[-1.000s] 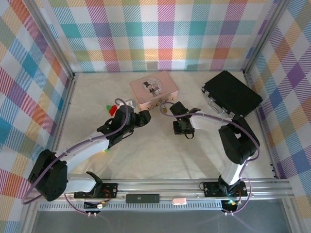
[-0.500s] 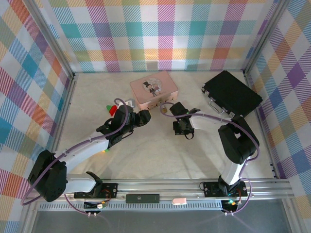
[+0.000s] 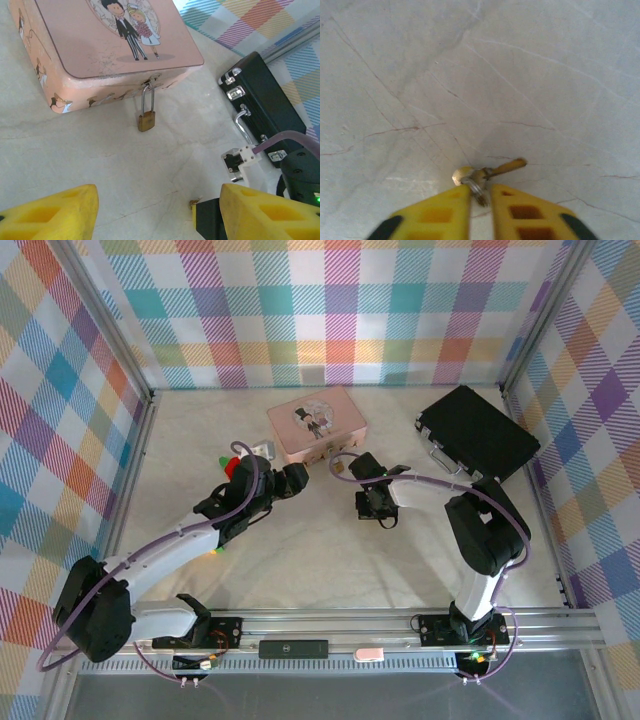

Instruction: Unlock the padlock with the key

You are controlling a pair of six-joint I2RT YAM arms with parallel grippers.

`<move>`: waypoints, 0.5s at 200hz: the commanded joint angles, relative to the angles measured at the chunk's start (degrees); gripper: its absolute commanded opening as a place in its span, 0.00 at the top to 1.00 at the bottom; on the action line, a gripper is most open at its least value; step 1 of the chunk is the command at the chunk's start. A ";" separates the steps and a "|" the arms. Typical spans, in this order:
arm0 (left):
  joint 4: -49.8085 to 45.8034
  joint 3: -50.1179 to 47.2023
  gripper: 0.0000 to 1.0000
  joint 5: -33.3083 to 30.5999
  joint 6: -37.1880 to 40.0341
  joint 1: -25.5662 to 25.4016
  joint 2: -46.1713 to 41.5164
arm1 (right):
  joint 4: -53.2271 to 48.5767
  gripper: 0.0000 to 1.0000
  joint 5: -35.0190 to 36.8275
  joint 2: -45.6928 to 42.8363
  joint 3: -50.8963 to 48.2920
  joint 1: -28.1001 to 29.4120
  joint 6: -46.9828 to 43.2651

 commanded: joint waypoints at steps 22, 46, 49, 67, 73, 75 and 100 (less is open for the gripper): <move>0.44 -0.35 0.35 -1.33 1.60 0.55 -2.72 | -0.57 0.96 -0.54 -0.44 0.11 -0.25 0.17; 1.28 -0.51 0.34 -1.02 0.82 0.53 -2.11 | -1.04 1.00 -2.70 -3.35 1.17 -0.38 -2.87; 1.57 -0.54 0.34 -0.92 0.36 0.53 -1.97 | -1.00 1.00 -3.47 -3.77 1.38 -0.43 -3.84; 3.61 0.05 0.32 -1.16 -3.13 0.53 -0.06 | -1.12 1.00 -8.62 -5.80 3.84 -0.78 -11.27; 4.13 1.00 0.31 -0.88 -4.18 0.61 0.85 | -2.34 1.00 -9.49 -5.99 5.26 -0.92 -14.14; 4.25 1.46 0.31 -0.65 -4.47 0.68 1.29 | -2.82 1.00 -9.73 -6.03 5.63 -0.88 -14.92; 1.86 7.33 0.28 4.53 -7.34 0.62 4.65 | -7.50 1.00 -10.70 -5.80 10.36 -0.88 -22.05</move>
